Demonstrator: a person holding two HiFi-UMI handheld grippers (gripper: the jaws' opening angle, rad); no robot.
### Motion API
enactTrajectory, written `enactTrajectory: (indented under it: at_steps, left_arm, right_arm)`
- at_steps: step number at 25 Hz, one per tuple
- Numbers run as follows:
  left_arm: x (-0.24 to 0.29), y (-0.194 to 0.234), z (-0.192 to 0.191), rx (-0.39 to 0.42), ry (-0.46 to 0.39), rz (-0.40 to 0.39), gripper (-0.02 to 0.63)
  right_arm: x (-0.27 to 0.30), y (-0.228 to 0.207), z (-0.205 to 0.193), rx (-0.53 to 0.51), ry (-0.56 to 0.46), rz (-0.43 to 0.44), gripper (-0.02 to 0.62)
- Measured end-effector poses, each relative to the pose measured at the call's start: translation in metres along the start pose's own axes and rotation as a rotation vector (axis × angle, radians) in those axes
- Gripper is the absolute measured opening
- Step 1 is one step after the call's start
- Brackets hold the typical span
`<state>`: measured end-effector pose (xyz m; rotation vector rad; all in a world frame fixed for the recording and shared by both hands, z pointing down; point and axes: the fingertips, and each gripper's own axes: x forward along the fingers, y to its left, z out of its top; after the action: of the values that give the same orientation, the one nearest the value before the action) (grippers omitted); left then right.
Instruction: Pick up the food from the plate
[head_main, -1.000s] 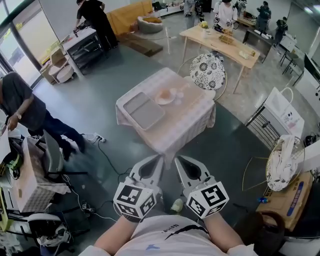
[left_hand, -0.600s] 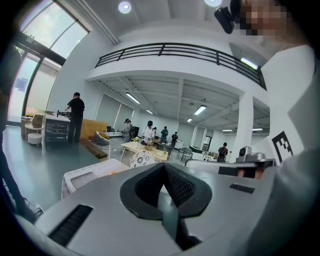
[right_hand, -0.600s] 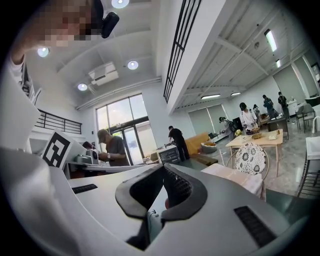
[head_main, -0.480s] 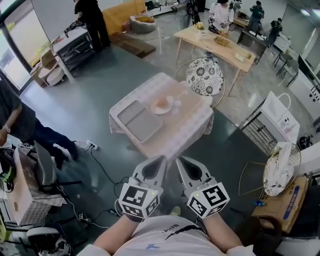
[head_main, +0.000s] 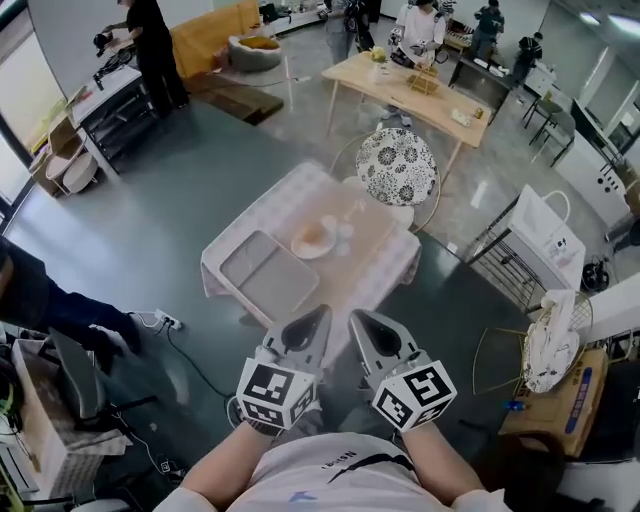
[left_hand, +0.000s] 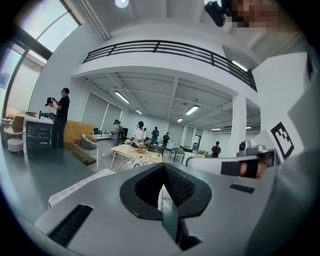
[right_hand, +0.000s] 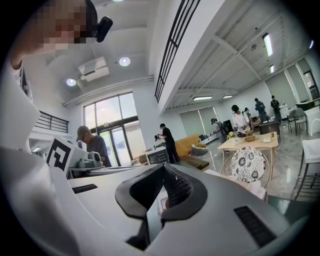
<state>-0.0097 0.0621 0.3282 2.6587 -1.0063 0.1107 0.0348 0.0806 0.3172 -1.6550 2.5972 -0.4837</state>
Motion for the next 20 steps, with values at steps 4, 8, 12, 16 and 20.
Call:
enactTrajectory:
  at_steps: [4, 8, 12, 16, 20]
  left_arm:
    - [0.025, 0.020, 0.008, 0.005, -0.007, -0.021, 0.006]
    - [0.048, 0.043, 0.013, -0.002, -0.013, -0.006, 0.006]
    - [0.077, 0.069, 0.015, -0.013, -0.015, 0.035, 0.006]
    - [0.115, 0.101, 0.013, -0.037, -0.013, 0.096, 0.006]
    - [0.148, 0.131, 0.011, -0.060, -0.008, 0.179, 0.006]
  right_arm:
    - [0.028, -0.017, 0.006, -0.014, -0.004, -0.005, 0.014]
    - [0.057, -0.036, 0.011, -0.017, 0.008, 0.007, 0.014]
    - [0.094, -0.058, 0.013, -0.002, 0.025, 0.042, 0.014]
    - [0.134, -0.090, 0.015, 0.004, 0.045, 0.088, 0.014]
    - [0.172, -0.122, 0.015, 0.011, 0.073, 0.146, 0.014]
